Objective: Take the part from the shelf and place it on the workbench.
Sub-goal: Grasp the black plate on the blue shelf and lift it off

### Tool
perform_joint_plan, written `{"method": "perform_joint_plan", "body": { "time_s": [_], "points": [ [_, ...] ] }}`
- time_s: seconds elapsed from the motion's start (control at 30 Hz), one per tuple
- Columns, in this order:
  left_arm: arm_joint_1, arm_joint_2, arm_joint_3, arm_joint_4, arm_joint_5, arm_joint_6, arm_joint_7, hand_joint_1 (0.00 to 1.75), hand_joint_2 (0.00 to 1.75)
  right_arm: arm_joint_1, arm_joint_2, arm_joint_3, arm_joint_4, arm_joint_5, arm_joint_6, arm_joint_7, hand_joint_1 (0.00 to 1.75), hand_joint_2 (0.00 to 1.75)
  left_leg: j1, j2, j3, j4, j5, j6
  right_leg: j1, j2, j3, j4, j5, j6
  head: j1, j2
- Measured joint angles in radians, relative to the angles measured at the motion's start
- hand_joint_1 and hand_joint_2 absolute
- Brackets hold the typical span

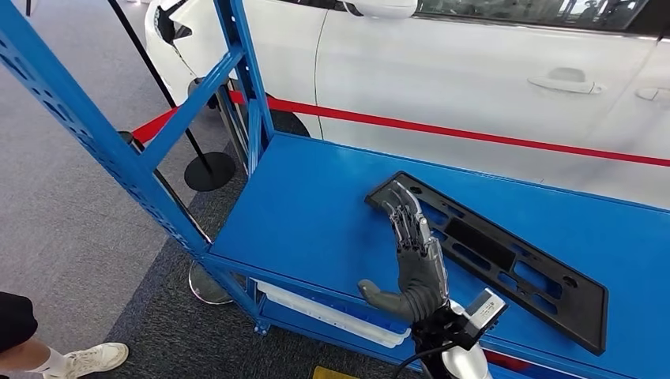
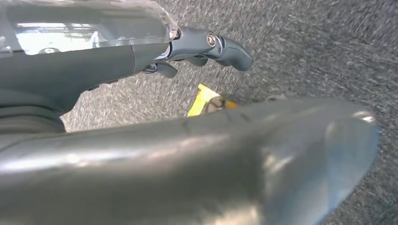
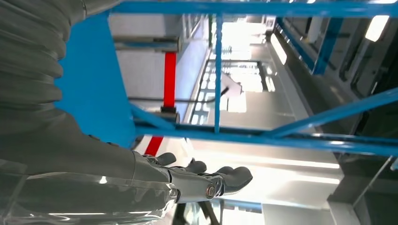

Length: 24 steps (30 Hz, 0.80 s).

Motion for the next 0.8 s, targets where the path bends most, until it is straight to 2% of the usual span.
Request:
{"method": "perform_joint_plan", "body": {
  "time_s": [0.03,0.07,0.1,0.17,0.2,0.23,0.3,0.37,0.43,0.5,0.53,0.57,0.6,0.67,0.7,0.73,0.8],
  "points": [
    [0.001,0.000,0.000,0.000,0.000,0.000,0.003,0.00,0.00,0.001,0.000,0.000,-0.003,0.025,-0.027,-0.002,0.00,1.75,-0.002,0.000,-0.023,0.048,-0.013,0.002,0.005,0.000,0.000,0.001,-0.001,-0.003,0.000,0.000],
    [0.002,0.000,0.000,0.000,0.000,0.000,0.006,0.00,0.00,0.002,0.001,0.000,-0.008,0.053,-0.058,-0.002,0.00,1.75,-0.004,0.000,-0.030,0.061,-0.006,0.006,0.010,0.000,0.000,0.002,-0.001,-0.005,0.000,0.000],
    [0.002,0.000,0.000,0.000,0.000,0.000,0.008,0.00,0.00,0.002,0.002,0.000,-0.014,0.086,-0.094,0.000,0.00,1.75,-0.007,0.000,-0.016,0.032,0.019,0.014,0.015,0.000,0.002,0.002,-0.002,-0.007,0.000,0.000],
    [0.001,0.000,0.000,0.000,0.000,0.000,0.010,0.00,0.00,0.002,0.007,0.000,-0.032,0.159,-0.173,0.011,0.00,1.75,-0.018,0.000,0.048,-0.100,0.085,0.036,0.023,0.001,0.006,0.003,-0.005,-0.010,0.000,0.000],
    [-0.001,0.000,0.000,0.000,0.000,0.000,0.010,0.00,0.00,0.002,0.009,0.000,-0.041,0.197,-0.213,0.018,0.00,1.75,-0.023,0.001,0.076,-0.161,0.107,0.046,0.026,0.002,0.007,0.004,-0.005,-0.009,0.001,0.000],
    [-0.002,0.000,0.000,0.000,0.000,0.000,0.010,0.00,0.00,0.002,0.011,-0.001,-0.047,0.232,-0.249,0.026,0.00,1.75,-0.028,0.002,0.093,-0.199,0.116,0.052,0.027,0.001,0.006,0.004,-0.005,-0.007,0.001,0.000],
    [-0.003,-0.001,0.000,0.000,0.000,-0.001,0.010,0.00,0.00,0.003,0.012,-0.001,-0.054,0.288,-0.305,0.034,0.00,1.75,-0.033,0.003,0.100,-0.219,0.118,0.056,0.025,0.000,0.003,0.004,-0.004,0.000,0.001,0.000],
    [-0.002,-0.003,0.000,0.000,0.000,-0.001,0.011,0.00,0.00,0.004,0.011,-0.002,-0.060,0.317,-0.337,0.037,0.00,1.75,-0.027,0.005,0.105,-0.234,0.128,0.060,0.024,0.000,0.001,0.011,-0.010,0.012,0.001,0.000],
    [-0.003,-0.005,0.000,0.000,0.000,-0.001,0.012,0.00,0.00,0.005,0.011,-0.006,-0.067,0.329,-0.356,0.041,0.00,1.75,-0.019,0.007,0.111,-0.249,0.137,0.065,0.021,0.001,-0.024,0.070,-0.051,0.025,0.003,0.000],
    [-0.003,-0.005,0.000,0.000,0.000,0.000,0.015,0.00,0.00,0.012,0.010,-0.015,-0.069,0.332,-0.364,0.046,0.00,1.75,-0.019,0.008,0.110,-0.251,0.138,0.067,0.011,0.001,-0.082,0.191,-0.112,0.037,0.004,0.000],
    [-0.002,-0.005,0.000,0.000,0.000,0.000,0.017,0.00,0.00,0.017,0.009,-0.022,-0.070,0.332,-0.366,0.048,0.00,1.75,-0.018,0.008,0.110,-0.250,0.138,0.067,0.004,0.000,-0.108,0.242,-0.129,0.043,0.004,0.000],
    [-0.002,-0.005,0.000,0.000,0.000,0.001,0.018,0.00,0.00,0.023,0.007,-0.030,-0.070,0.333,-0.367,0.050,0.00,1.75,-0.017,0.008,0.110,-0.249,0.137,0.066,-0.002,0.000,-0.119,0.264,-0.127,0.048,0.004,0.000],
    [-0.001,-0.005,0.000,0.000,0.000,0.001,0.018,0.00,0.00,0.029,0.005,-0.038,-0.070,0.334,-0.368,0.053,0.00,1.75,-0.015,0.008,0.110,-0.248,0.136,0.063,-0.007,-0.001,-0.113,0.248,-0.106,0.053,0.004,0.000],
    [-0.001,-0.006,0.000,0.000,0.000,0.000,0.016,0.00,0.00,0.046,-0.001,-0.063,-0.072,0.343,-0.369,0.062,0.00,1.75,-0.009,0.006,0.112,-0.242,0.130,0.054,-0.018,-0.003,-0.054,0.126,-0.040,0.062,0.004,0.000],
    [-0.001,-0.006,0.000,0.000,0.000,0.000,0.014,0.00,0.00,0.059,-0.004,-0.079,-0.075,0.349,-0.367,0.065,0.00,1.75,-0.009,0.005,0.112,-0.236,0.126,0.047,-0.018,-0.003,-0.024,0.066,-0.017,0.061,0.004,0.000],
    [-0.001,-0.005,0.000,0.001,0.000,-0.001,0.012,0.00,0.00,0.076,-0.006,-0.099,-0.080,0.356,-0.363,0.066,0.00,1.75,-0.009,0.003,0.111,-0.232,0.123,0.040,-0.017,-0.002,-0.005,0.026,-0.006,0.056,0.004,0.000],
    [0.000,-0.004,0.000,0.001,0.000,-0.004,0.008,0.00,0.00,0.115,-0.009,-0.143,-0.091,0.371,-0.354,0.062,0.00,1.75,-0.010,0.000,0.109,-0.229,0.120,0.026,-0.011,0.001,0.002,0.007,-0.006,0.039,0.004,0.000]
  ]
}}
